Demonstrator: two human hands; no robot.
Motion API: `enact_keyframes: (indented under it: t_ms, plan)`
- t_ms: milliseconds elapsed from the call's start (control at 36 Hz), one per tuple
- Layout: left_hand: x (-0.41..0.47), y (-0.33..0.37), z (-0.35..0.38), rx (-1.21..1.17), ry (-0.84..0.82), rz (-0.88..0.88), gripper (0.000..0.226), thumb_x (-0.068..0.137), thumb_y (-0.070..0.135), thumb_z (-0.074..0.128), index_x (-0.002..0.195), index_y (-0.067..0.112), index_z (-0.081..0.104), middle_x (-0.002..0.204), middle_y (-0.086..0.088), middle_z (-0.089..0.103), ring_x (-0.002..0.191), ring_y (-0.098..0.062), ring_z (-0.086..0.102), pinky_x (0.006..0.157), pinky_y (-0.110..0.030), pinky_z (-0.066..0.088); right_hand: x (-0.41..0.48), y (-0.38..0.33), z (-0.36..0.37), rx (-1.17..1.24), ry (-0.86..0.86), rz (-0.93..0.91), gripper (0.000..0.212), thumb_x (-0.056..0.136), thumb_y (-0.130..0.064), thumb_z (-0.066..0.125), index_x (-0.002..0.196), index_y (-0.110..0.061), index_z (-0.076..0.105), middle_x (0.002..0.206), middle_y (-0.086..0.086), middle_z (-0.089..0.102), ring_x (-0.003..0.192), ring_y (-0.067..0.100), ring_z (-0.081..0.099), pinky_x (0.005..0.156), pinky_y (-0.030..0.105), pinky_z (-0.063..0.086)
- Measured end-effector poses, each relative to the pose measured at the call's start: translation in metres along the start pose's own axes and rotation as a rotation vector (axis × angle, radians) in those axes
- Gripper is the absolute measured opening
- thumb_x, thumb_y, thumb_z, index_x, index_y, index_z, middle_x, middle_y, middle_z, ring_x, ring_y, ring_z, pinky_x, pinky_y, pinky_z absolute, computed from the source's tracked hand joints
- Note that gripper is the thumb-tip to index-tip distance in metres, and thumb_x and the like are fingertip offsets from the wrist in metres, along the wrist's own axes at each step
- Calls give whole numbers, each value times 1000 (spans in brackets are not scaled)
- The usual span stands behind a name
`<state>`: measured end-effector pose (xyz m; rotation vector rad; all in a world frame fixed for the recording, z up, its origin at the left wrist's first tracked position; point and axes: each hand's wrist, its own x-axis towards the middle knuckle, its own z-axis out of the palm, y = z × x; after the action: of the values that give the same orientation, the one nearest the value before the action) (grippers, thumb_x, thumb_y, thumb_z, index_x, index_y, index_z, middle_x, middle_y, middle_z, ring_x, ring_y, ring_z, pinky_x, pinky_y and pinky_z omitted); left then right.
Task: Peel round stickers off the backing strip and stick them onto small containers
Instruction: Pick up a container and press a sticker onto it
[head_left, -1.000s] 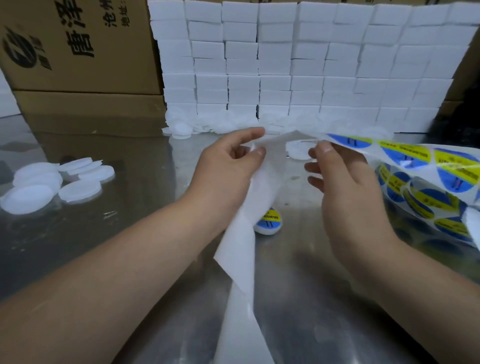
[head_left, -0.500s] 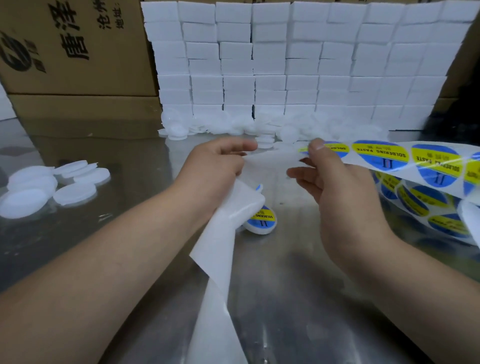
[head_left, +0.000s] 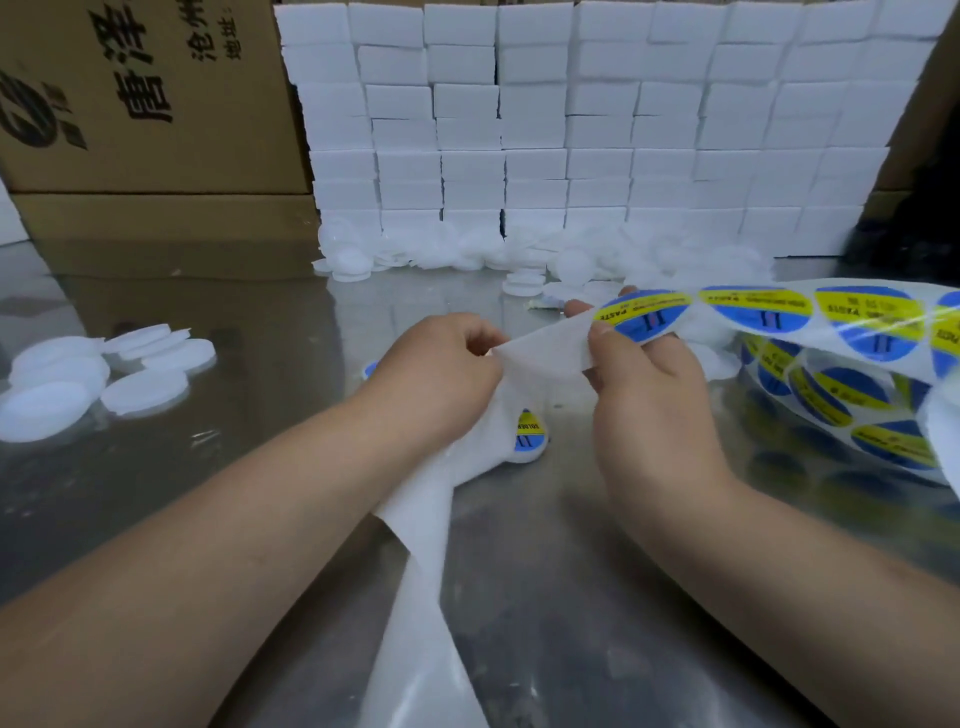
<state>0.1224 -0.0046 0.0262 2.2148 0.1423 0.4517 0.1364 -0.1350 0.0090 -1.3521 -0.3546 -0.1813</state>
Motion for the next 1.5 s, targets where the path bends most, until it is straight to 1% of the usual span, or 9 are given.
enact_keyframes:
  t_ms: [139,306,417,583,778,1000,1111,1306,1500]
  plan:
    - [0,2,-1,12,19,17,23,81,13,50,91,32,57,79,18,56,73,2,52,61,-13,41,14,5,-6,29,213,38,36,89,-20,49,54,-22,58,54,-13,59,72,16,59,79,38,48]
    - [-2,1,4,25,38,17,30,78,12,46,70,37,58,54,17,55,52,1,49,47,-16,36,11,3,-6,-45,142,-35,31,93,-27,44,64,-24,55,52,-20,59,59,-3,59,73,24,46]
    - [0,-1,1,103,107,32,34,79,8,43,88,37,59,64,14,52,56,0,48,47,-16,32,4,1,-3,-171,118,-74,34,93,-34,46,62,-23,54,59,-18,63,68,1,64,63,11,46]
    - [3,-3,-1,130,84,23,39,83,7,41,89,39,62,77,18,57,71,0,53,56,-16,40,4,-2,1,-193,217,-28,39,94,-29,45,73,4,47,86,23,65,91,37,62,84,52,49]
    - [8,-7,-1,40,70,-57,28,81,9,55,70,34,59,72,14,59,56,1,52,48,-14,40,12,-1,-9,-269,292,-50,30,93,-22,45,64,-14,41,64,1,50,57,13,43,53,23,35]
    - [12,3,4,6,117,-26,26,83,16,44,65,29,59,73,10,64,45,-4,46,51,-23,36,36,-11,-25,-208,452,5,9,83,-10,53,79,-14,47,76,7,56,69,22,51,69,32,43]
    - [38,14,11,41,118,25,23,83,14,44,68,26,58,65,11,59,42,0,48,42,-17,38,34,-5,-25,-287,392,15,4,82,-7,55,82,-4,56,65,4,52,59,16,46,51,20,38]
    - [118,17,45,509,-143,239,44,88,8,41,127,27,52,136,-1,46,119,-20,46,84,-22,34,33,0,-24,-279,370,-7,12,87,-13,53,78,-6,52,68,6,52,62,19,45,60,24,37]
    - [162,17,90,1008,-361,333,40,88,10,46,128,15,48,130,-15,40,114,-33,47,81,-35,40,33,6,-27,-281,344,-111,17,89,-16,52,76,-5,51,61,-1,52,50,1,48,44,6,35]
